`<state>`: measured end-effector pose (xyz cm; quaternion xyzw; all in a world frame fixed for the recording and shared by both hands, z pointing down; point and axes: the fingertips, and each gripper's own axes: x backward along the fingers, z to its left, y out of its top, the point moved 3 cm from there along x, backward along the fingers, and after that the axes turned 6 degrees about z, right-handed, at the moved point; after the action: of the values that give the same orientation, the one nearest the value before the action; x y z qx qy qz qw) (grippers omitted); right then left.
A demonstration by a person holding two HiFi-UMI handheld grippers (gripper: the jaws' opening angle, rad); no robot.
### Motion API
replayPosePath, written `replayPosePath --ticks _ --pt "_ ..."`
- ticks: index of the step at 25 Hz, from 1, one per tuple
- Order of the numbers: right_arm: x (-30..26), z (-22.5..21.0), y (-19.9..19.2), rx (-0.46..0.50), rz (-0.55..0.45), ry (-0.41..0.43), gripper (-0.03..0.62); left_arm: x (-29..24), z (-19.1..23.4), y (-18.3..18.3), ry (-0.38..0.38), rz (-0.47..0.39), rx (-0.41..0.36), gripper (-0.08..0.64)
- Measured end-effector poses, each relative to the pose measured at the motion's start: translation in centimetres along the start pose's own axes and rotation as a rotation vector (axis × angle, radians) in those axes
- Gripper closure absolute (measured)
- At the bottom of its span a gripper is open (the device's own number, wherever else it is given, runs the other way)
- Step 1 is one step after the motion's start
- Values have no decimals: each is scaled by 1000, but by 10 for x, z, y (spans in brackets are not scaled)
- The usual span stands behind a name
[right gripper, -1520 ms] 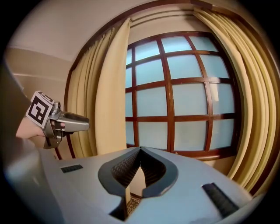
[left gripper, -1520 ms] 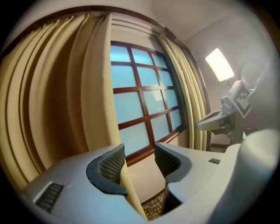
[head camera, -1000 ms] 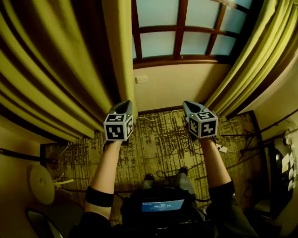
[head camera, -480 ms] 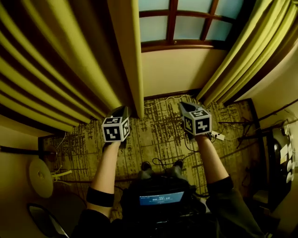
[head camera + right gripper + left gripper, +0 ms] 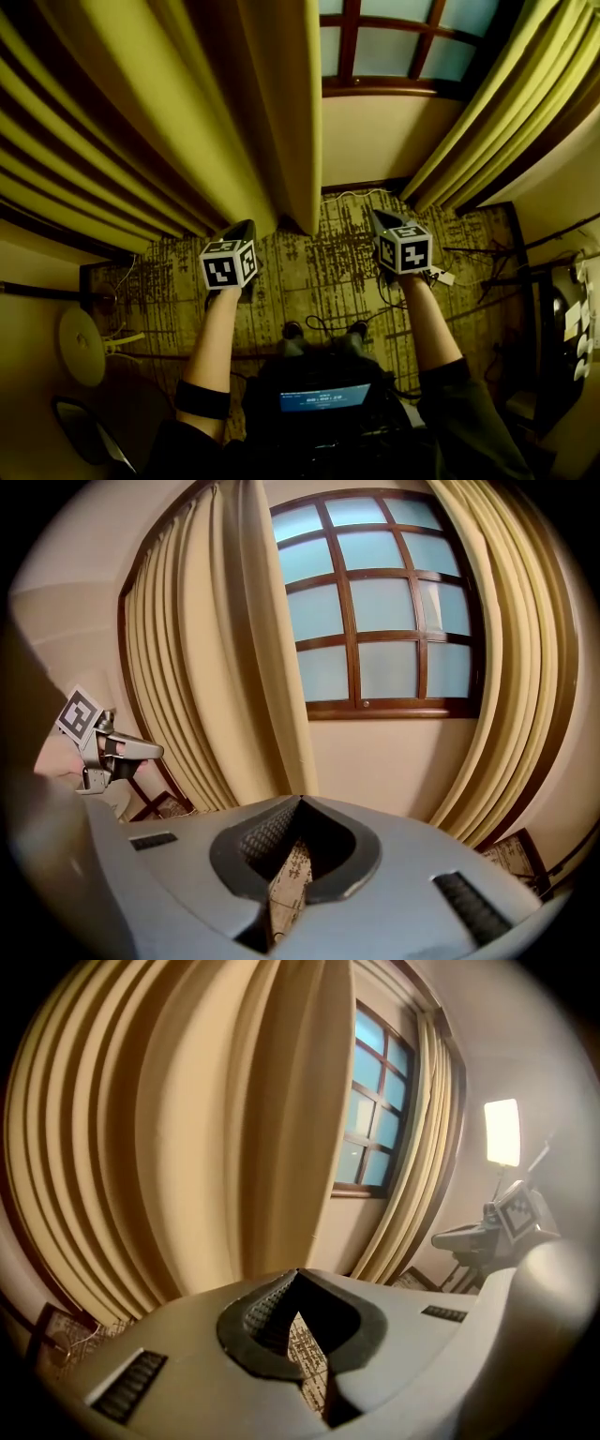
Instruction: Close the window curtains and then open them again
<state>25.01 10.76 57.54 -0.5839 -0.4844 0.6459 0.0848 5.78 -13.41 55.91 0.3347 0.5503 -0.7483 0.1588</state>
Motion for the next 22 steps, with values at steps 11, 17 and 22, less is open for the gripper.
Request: replayPosePath --ticks 11,17,22 --pt "13 -22 -8 -24 -10 -15 586 -6 -17 -4 21 7 -16 560" --pt "26 -44 -20 -57 -14 -45 586 -13 -38 1 -7 11 -57 560" --pt "40 -64 -29 -79 -28 -62 586 -21 -66 3 -44 15 -95 559"
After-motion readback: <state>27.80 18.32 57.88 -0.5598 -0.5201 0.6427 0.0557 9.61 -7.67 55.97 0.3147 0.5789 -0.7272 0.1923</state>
